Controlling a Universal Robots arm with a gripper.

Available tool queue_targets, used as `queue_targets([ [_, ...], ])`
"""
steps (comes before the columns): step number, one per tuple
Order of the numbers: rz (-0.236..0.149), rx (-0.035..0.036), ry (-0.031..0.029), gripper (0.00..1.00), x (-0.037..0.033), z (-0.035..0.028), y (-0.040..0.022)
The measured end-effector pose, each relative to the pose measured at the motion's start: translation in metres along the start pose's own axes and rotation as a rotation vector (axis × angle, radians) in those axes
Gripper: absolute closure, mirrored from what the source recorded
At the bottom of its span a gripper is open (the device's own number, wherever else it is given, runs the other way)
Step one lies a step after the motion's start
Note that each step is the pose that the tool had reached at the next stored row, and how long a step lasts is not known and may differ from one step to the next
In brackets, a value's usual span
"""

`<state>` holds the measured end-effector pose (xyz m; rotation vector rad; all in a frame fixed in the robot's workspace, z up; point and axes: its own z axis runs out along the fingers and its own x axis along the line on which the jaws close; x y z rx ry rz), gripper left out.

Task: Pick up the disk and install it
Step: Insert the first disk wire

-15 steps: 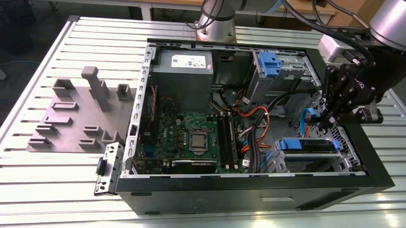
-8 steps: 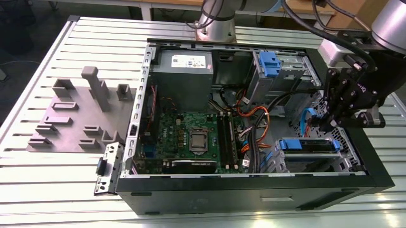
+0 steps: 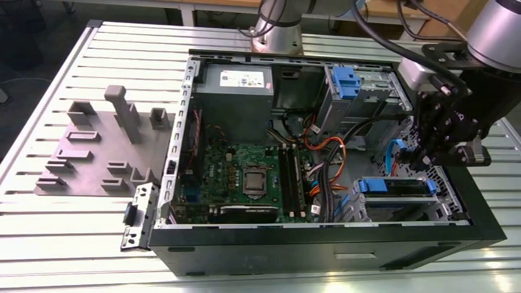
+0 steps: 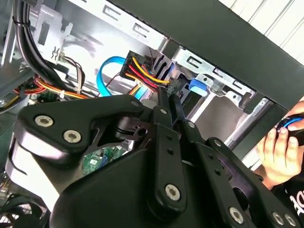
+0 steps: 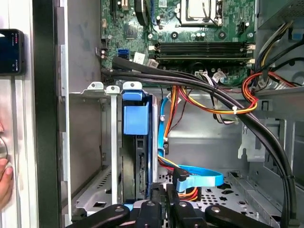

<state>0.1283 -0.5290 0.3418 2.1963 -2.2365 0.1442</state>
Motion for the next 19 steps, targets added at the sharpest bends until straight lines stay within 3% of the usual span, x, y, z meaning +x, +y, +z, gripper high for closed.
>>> queue_targets([
  [3, 0.001, 0.0180, -0.0003, 0.84, 0.0015, -0.0002, 0.0045],
  [8, 0.002, 0.0341, -0.0006, 0.84, 0.0094, 0.0007, 0.0097],
  [13, 0.002, 0.0565, -0.0011, 0.84, 0.0120, 0.0010, 0.0150],
  [16, 0.002, 0.0653, -0.0013, 0.84, 0.0122, 0.0010, 0.0197],
  [19, 0.002, 0.0695, -0.0013, 0.84, 0.0125, 0.0011, 0.0221],
])
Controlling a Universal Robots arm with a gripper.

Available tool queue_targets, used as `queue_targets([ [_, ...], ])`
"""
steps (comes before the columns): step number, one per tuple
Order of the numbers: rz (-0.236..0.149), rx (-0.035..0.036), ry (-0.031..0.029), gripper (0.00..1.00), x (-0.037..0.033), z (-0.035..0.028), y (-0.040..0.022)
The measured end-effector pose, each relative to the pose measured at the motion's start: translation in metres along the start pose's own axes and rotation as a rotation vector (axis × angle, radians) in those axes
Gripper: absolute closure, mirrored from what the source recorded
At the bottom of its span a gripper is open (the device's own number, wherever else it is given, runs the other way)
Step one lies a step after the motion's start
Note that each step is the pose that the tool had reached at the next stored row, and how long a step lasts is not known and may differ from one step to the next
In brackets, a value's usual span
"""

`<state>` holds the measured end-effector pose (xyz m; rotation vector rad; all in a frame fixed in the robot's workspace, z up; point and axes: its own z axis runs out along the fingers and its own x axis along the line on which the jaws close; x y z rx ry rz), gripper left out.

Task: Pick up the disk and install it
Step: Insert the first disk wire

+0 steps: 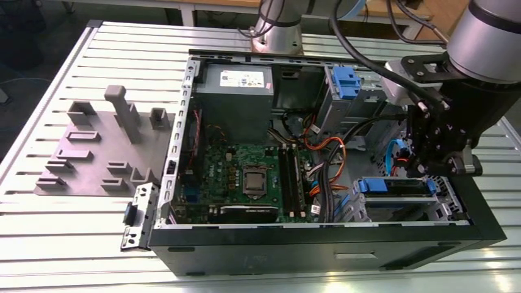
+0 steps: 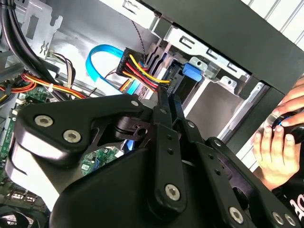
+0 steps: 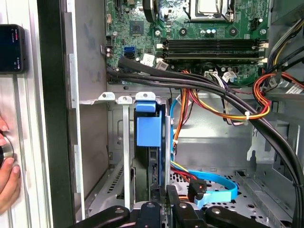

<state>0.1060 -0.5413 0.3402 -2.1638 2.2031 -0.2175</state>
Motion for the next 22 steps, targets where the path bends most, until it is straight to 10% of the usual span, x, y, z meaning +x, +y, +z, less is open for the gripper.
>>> queue_targets([
  [16, 0.000, 0.0010, -0.0001, 0.84, 0.0017, 0.0004, 0.0002],
  [17, 0.003, 0.0374, -0.0114, 0.84, 0.0065, 0.0030, 0.0107],
  [18, 0.003, 0.0374, -0.0114, 0.18, 0.0065, 0.0030, 0.0106],
  [22, 0.003, 0.0374, -0.0115, 0.12, 0.0064, 0.0031, 0.0099],
])
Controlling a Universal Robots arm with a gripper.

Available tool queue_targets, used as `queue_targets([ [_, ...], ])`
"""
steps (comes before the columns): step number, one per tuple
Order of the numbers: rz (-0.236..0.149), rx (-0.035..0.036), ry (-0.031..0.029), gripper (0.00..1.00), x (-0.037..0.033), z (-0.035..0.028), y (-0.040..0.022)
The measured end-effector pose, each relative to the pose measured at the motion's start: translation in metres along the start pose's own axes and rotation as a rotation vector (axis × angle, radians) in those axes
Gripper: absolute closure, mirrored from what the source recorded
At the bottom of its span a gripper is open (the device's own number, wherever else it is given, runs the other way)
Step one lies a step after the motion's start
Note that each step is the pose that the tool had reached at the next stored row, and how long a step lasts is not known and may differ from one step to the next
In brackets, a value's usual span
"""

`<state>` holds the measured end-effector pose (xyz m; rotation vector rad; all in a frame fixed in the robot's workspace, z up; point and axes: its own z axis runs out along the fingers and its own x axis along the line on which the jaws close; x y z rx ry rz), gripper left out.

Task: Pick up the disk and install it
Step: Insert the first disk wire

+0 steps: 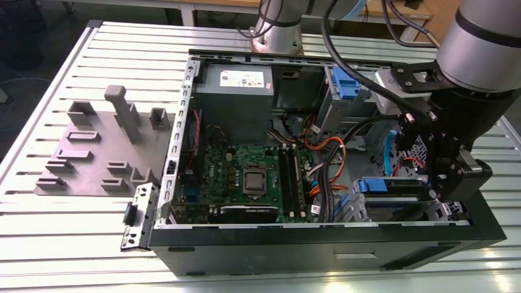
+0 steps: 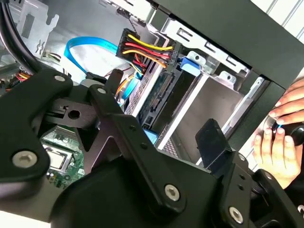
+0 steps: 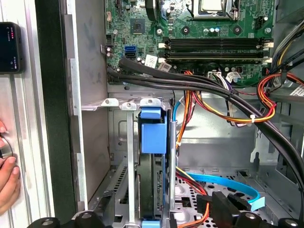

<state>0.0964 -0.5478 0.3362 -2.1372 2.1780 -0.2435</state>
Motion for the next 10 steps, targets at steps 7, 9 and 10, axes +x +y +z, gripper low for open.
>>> queue_targets([
  [7, 0.000, 0.0000, 0.0001, 0.12, 0.0000, 0.0003, -0.0010],
  [9, 0.000, 0.0000, 0.0001, 0.12, -0.0006, 0.0054, -0.0207],
  [10, 0.000, 0.0000, 0.0001, 0.12, -0.0006, 0.0055, -0.0209],
])
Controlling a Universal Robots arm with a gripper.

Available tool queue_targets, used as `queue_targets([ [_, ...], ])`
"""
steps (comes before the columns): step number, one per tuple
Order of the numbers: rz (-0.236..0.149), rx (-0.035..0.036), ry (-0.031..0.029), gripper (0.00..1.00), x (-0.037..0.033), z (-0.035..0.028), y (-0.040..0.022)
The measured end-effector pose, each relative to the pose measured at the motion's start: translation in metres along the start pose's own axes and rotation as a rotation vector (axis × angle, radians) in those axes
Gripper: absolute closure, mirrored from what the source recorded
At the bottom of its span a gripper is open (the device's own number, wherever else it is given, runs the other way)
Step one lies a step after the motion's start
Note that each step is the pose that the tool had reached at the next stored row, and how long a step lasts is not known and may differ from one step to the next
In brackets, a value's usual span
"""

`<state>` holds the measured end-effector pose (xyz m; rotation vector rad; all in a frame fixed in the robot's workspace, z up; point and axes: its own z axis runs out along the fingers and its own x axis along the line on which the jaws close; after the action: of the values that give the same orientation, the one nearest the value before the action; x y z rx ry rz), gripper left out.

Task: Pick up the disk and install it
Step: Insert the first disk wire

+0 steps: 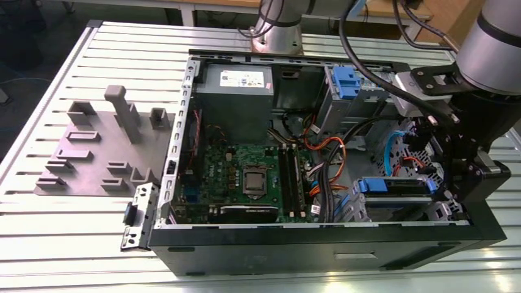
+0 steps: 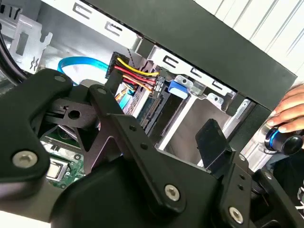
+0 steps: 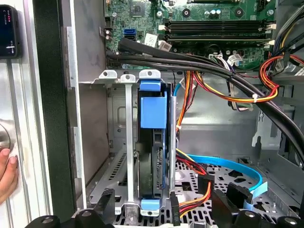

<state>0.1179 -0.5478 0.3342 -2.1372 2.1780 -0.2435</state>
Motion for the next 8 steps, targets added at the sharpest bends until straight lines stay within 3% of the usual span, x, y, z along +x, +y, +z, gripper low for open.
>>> queue_targets([
  [2, 0.000, 0.0000, -0.0001, 0.12, -0.0002, 0.0016, -0.0060],
  [8, 0.000, 0.0000, 0.0000, 0.12, -0.0002, 0.0018, -0.0069],
])
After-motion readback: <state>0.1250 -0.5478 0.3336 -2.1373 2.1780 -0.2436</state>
